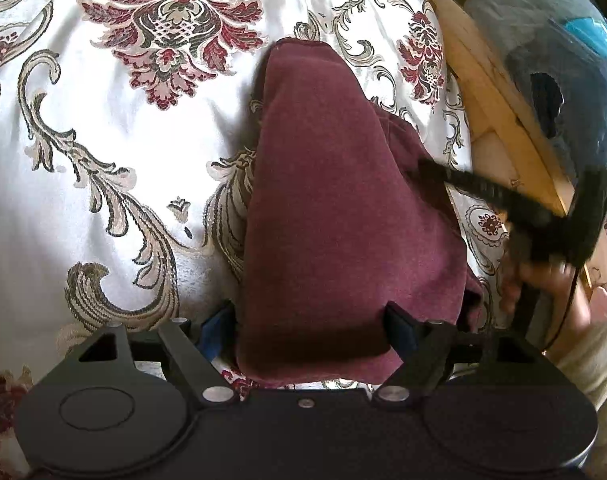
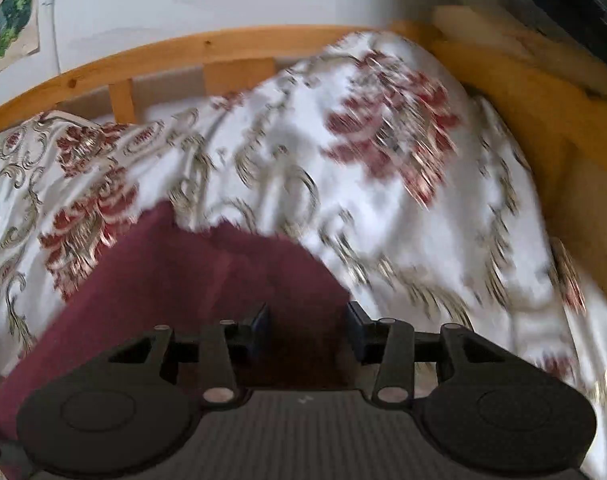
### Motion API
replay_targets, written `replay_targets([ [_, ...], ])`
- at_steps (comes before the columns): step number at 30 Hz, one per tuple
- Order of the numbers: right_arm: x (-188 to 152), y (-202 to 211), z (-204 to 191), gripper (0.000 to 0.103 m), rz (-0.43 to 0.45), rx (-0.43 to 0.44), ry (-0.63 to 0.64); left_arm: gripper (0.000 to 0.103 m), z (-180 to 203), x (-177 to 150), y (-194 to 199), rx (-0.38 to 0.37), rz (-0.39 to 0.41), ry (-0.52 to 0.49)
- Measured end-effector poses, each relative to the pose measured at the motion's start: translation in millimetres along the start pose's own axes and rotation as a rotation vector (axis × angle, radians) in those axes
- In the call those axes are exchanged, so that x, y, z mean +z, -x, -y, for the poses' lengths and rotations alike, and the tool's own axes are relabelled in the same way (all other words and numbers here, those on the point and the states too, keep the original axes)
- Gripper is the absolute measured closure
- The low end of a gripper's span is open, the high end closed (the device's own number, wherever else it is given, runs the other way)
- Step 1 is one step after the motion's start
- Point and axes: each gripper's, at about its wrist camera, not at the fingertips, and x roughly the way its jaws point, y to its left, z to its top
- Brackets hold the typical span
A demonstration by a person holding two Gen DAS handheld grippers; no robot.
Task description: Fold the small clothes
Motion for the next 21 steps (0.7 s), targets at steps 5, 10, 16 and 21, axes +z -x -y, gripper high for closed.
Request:
replay_targets([
  [5,-21.1,14.1,6.4,0.092,0.046,-0.016,-0.061,0.021,0.8,-0.1,0.2,0.007,-0.003,-0.005],
  [10,-38.5,25.7,11.9,0.096,0.121,-0.064,-0.188,0.02,0.2,-0.8,1.8,0.008,0.0,-0.004],
  [16,-45.8,24.3,19.4,0.096,0.139,-0.054,-0.222,0.019,1.6,-3.1,1.4,0.015,0.012,-0.01],
  [21,-48.5,23.7,14.0,0.096,0.138,-0.07,-0.213,0.018,1.7,-3.3,1.4,0.017,0.013,-0.012],
])
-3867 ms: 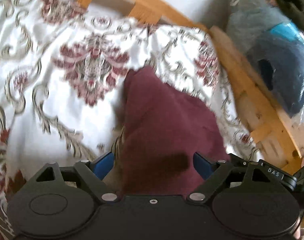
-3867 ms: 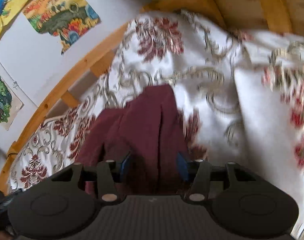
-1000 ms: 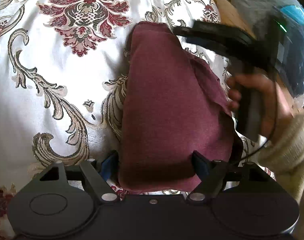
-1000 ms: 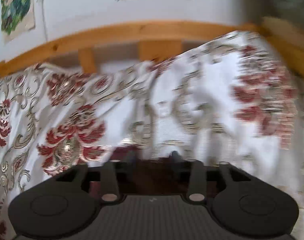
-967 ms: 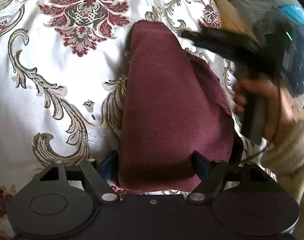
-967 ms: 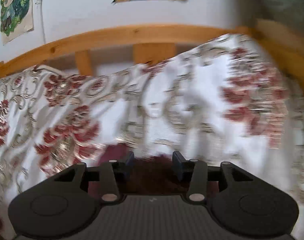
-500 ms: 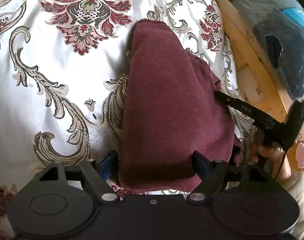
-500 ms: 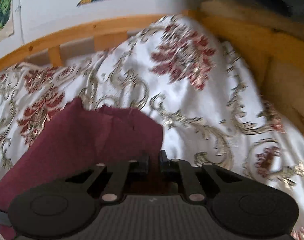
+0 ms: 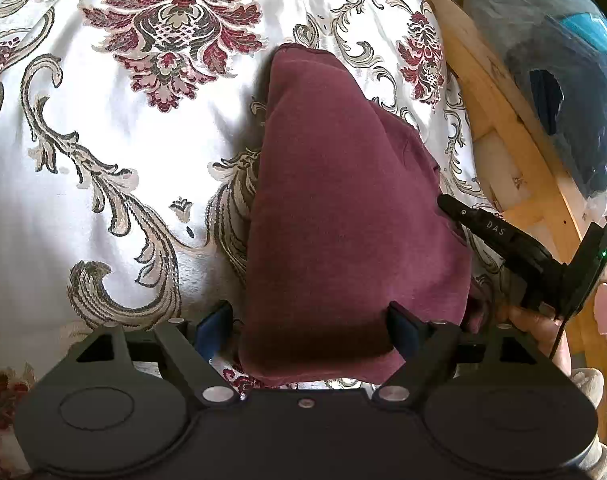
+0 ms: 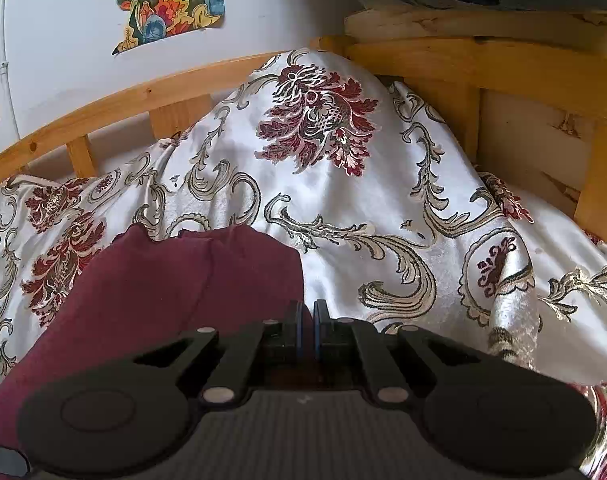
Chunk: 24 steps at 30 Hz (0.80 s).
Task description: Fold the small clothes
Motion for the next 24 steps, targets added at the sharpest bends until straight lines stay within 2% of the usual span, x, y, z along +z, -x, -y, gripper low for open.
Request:
replay_targets([
  [18,-1.0,0.1,5.0,0.095,0.002,0.018,-0.036,0.017,-0.7,-0.5,-0.6,-0.001,0.0,0.001],
  [21,-1.0,0.6,5.3,0.092,0.006,0.02,-0.039,0.017,-0.7,-0.6,-0.8,-0.001,0.0,0.001],
  [23,-1.3,3.2,5.4,0.085,0.021,0.02,-0.042,0.016,-0.8,-0.8,-0.9,-0.002,0.0,0.001],
  [24,-1.2,5.0,4.9,0.077,0.03,0.024,-0.043,0.016,-0.7,-0.9,-1.1,-0.002,0.001,0.001],
])
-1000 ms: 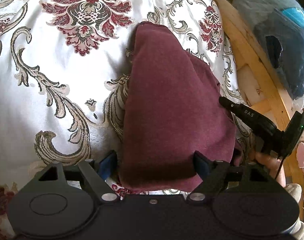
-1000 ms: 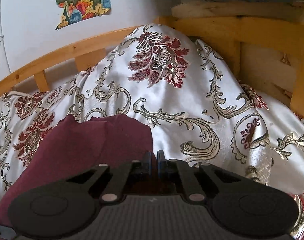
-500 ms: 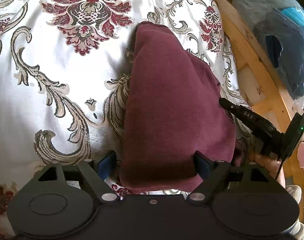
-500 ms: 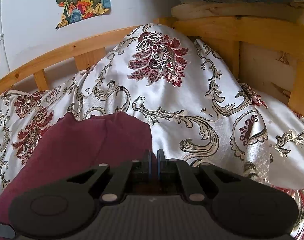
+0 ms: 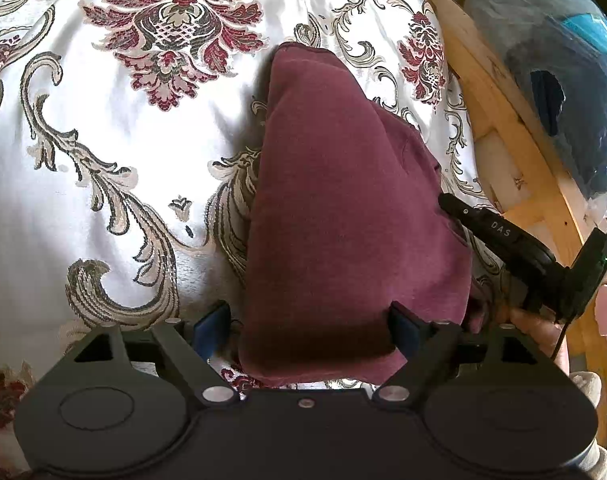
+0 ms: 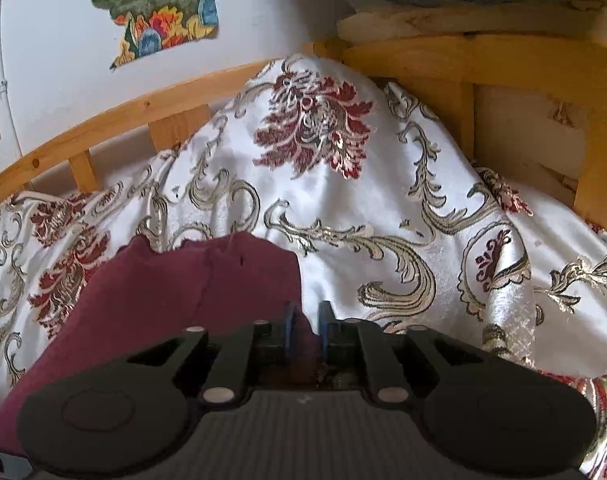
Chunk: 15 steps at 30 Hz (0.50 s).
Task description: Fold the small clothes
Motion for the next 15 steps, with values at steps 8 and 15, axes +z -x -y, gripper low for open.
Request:
replay_targets([
  [8,2.0,2.4,7.2,0.041,0.015,0.037,-0.047,0.014,-0.5,0.5,-1.0,-0.006,-0.005,-0.002],
  [15,2.4,-2.3,11.9,0.019,0.02,0.133,-0.075,0.005,-8.2,12.9,9.3,-0.054,0.048,0.031],
])
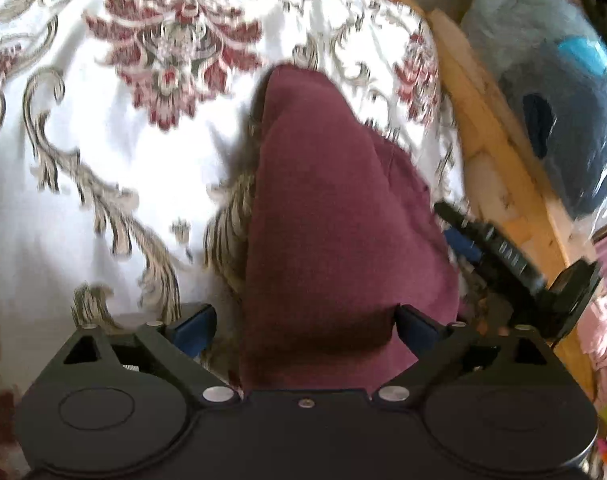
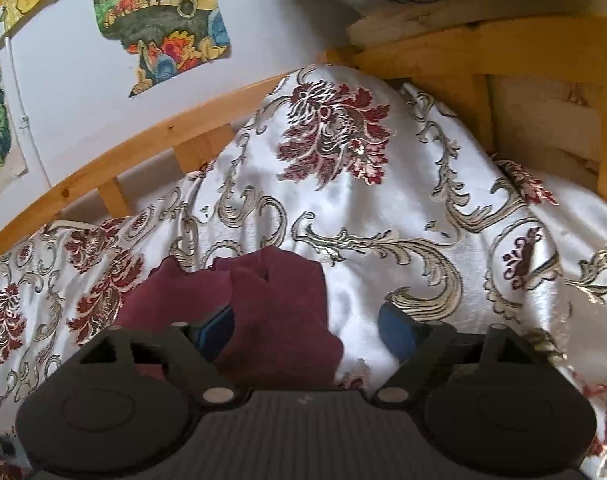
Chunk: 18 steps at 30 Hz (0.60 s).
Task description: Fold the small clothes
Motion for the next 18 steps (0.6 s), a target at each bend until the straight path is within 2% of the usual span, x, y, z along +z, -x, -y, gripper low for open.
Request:
replay_targets([
  [5,1.2,-12.5,1.7,0.023,-0.001,0.028,0.012,0.006,-1.0,16.0,-3.1,-0.01,0.005,0.0],
  [10,1.5,-23.6,2.6,0.037,-0.003,0.043,0.032,0.008,4.4,17.2,-10.8,-0.022,-0.011,-0.034],
  [14,-0.5,-25.3,1.8,0.046,-0.012,0.055,0.05,0.008,-1.2,13.6,-12.9,-0.018,-0.02,-0.019],
  [16,-1.5,-25.4,-1.1,0.055,-0.023,0.067,0.064,0.008,-2.2,12.9,-14.0,-0.02,-0.02,-0.016],
  [18,-3.5,-26.1,-4.8,0.058,-0.032,0.053,0.084,0.008,-1.6,12.2,-15.8,-0.01,-0.025,-0.029],
])
